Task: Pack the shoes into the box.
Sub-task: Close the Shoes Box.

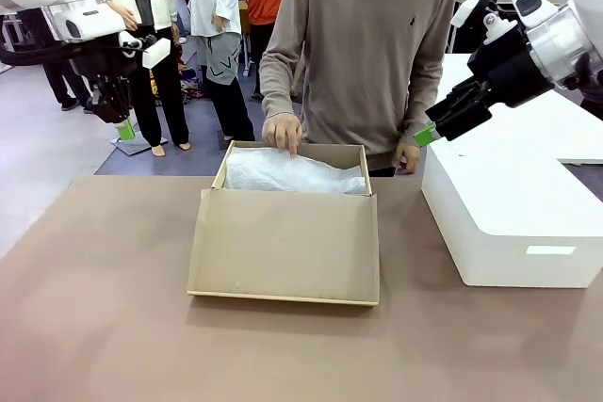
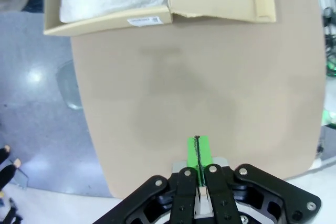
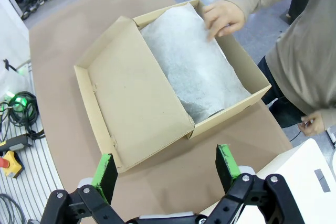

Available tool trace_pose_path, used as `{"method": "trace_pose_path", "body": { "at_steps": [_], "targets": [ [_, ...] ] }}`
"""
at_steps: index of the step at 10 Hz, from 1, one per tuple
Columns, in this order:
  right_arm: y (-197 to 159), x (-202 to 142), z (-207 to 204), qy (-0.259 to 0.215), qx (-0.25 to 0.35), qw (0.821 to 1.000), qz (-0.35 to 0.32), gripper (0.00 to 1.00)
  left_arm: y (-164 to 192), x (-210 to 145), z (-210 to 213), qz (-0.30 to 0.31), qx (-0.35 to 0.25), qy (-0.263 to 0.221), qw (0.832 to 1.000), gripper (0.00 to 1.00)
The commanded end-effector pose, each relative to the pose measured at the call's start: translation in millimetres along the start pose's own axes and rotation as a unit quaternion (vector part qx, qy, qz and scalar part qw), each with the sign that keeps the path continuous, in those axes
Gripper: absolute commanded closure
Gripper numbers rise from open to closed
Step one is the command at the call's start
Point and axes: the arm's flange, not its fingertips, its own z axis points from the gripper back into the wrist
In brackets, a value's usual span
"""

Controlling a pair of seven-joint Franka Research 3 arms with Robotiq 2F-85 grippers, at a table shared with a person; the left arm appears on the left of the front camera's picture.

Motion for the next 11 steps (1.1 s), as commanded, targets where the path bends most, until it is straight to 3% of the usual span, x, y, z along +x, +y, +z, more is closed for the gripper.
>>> {"method": "trace_pose_path", "body": {
  "at_steps": [1, 8, 11],
  "targets": [
    [-2, 1, -1, -0.013, 0.006, 1.000, 0.004, 0.00, -1, 0, -5, -0.008, -0.005, -0.001, 1.000, 1.00],
    [-2, 1, -1, -0.013, 0.006, 1.000, 0.004, 0.00, 5, 1, -11, 0.012, -0.015, 0.000, 1.000, 1.00],
    [-2, 1, -1, -0.013, 0.006, 1.000, 0.004, 0.00, 14, 1, -17, 0.038, -0.030, -0.021, 0.999, 1.00]
  ]
}}
